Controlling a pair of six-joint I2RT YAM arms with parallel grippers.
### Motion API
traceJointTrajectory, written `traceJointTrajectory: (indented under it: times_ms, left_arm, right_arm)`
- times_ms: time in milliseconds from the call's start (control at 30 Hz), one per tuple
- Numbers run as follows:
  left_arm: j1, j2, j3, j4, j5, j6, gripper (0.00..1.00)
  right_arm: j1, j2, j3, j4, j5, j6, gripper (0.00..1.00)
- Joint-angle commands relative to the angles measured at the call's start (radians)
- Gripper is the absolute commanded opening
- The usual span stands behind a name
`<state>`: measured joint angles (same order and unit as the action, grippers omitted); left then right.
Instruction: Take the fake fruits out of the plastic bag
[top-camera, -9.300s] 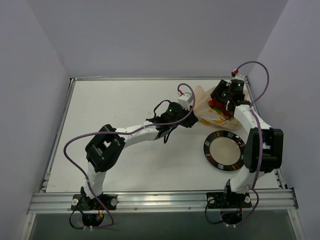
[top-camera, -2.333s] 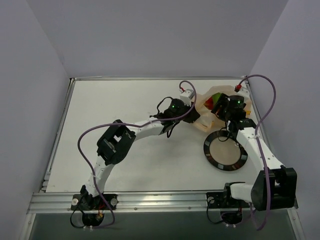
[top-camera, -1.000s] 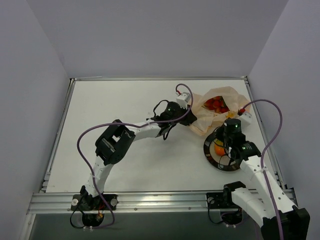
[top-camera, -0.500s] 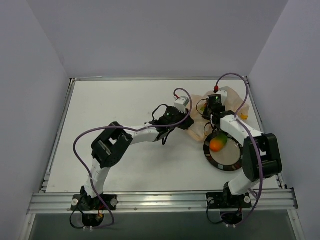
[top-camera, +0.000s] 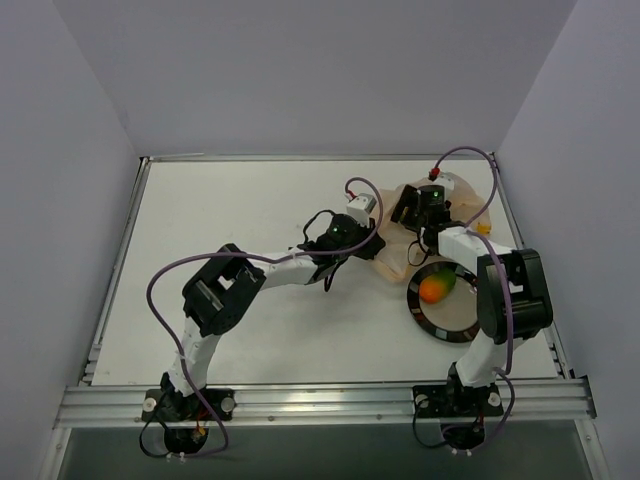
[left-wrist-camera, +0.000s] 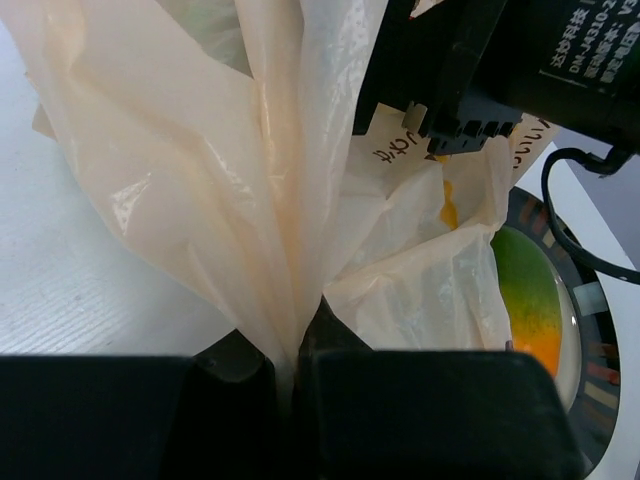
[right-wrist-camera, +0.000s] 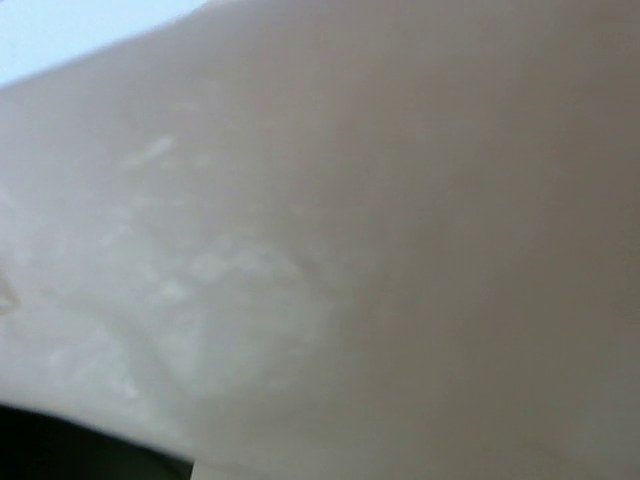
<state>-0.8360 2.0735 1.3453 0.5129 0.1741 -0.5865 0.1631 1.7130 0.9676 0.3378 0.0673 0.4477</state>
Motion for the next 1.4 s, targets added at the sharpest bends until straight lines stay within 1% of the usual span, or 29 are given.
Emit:
traceJointTrajectory:
  times_ms: [0, 33, 67, 167, 367, 533, 667, 700, 733, 767, 800, 833, 867, 900, 1000, 1067, 1167, 1300, 1367]
  left_arm:
    - [0.006, -0.067, 0.015, 0.021, -0.015, 0.016, 0.02]
    - [0.006, -0.067, 0.014, 0.016, -0.016, 0.016, 0.02]
    - [0.006, -0.069, 0.009, 0.016, -0.018, 0.016, 0.02]
    - [0.008, -0.07, 0.0, 0.013, -0.024, 0.013, 0.02]
    - [0.018, -0.075, -0.018, 0.007, -0.025, 0.011, 0.02]
    - [0.02, -0.076, -0.031, 0.009, -0.024, 0.008, 0.02]
    - [0.021, -0.082, -0.038, 0.007, -0.031, 0.011, 0.02]
    - [0.021, -0.082, -0.037, 0.006, -0.03, 0.013, 0.02]
    - [0.021, -0.082, -0.034, 0.004, -0.027, 0.013, 0.02]
    - [0.021, -0.084, -0.029, 0.004, -0.024, 0.014, 0.02]
    - [0.021, -0.082, -0.026, 0.004, -0.021, 0.014, 0.02]
    - [0.021, -0.082, -0.025, 0.004, -0.021, 0.016, 0.02]
    - [0.021, -0.082, -0.025, 0.004, -0.021, 0.014, 0.02]
    - [0.021, -0.082, -0.025, 0.004, -0.019, 0.014, 0.02]
    - [0.021, -0.084, -0.025, 0.004, -0.018, 0.014, 0.02]
    - [0.021, -0.082, -0.02, 0.0, -0.019, 0.016, 0.02]
    - [0.021, -0.082, 0.003, -0.013, -0.015, 0.022, 0.03]
    - [0.025, -0.075, 0.037, -0.017, -0.013, 0.025, 0.02]
    - [0.029, -0.067, 0.048, -0.011, -0.012, 0.022, 0.02]
  right_arm:
    - [0.007, -0.02, -0.012, 0.108, -0.057, 0.023, 0.72]
    - [0.007, -0.013, -0.006, 0.112, -0.057, 0.028, 0.73]
    - [0.006, 0.005, 0.002, 0.11, -0.092, 0.029, 0.77]
    - [0.009, 0.058, 0.029, 0.107, -0.128, 0.046, 0.82]
    - [0.018, 0.138, 0.036, 0.113, -0.138, 0.066, 0.83]
    - [0.018, 0.181, 0.057, 0.106, -0.101, 0.063, 0.84]
    - [0.021, 0.122, 0.011, 0.178, -0.074, 0.065, 0.76]
    - [0.024, 0.111, 0.008, 0.173, -0.07, 0.05, 0.76]
    - [0.026, 0.093, 0.013, 0.162, -0.022, 0.04, 0.76]
    - [0.026, 0.085, 0.019, 0.149, -0.008, 0.028, 0.77]
    - [0.024, 0.073, 0.035, 0.109, 0.032, -0.006, 0.77]
    - [0.024, 0.073, 0.036, 0.098, 0.032, -0.006, 0.77]
    - [0.026, 0.071, 0.046, 0.086, 0.043, -0.017, 0.74]
    - [0.024, 0.069, 0.051, 0.075, 0.054, -0.033, 0.67]
    - [0.024, 0.054, 0.056, 0.046, 0.072, -0.043, 0.52]
    - [0.029, 0.021, 0.045, 0.029, 0.072, -0.044, 0.51]
    - [0.038, -0.039, 0.025, 0.001, 0.074, -0.052, 0.52]
    - [0.041, -0.185, -0.012, -0.054, 0.069, -0.063, 0.53]
    - [0.039, -0.226, -0.032, -0.094, 0.052, -0.07, 0.53]
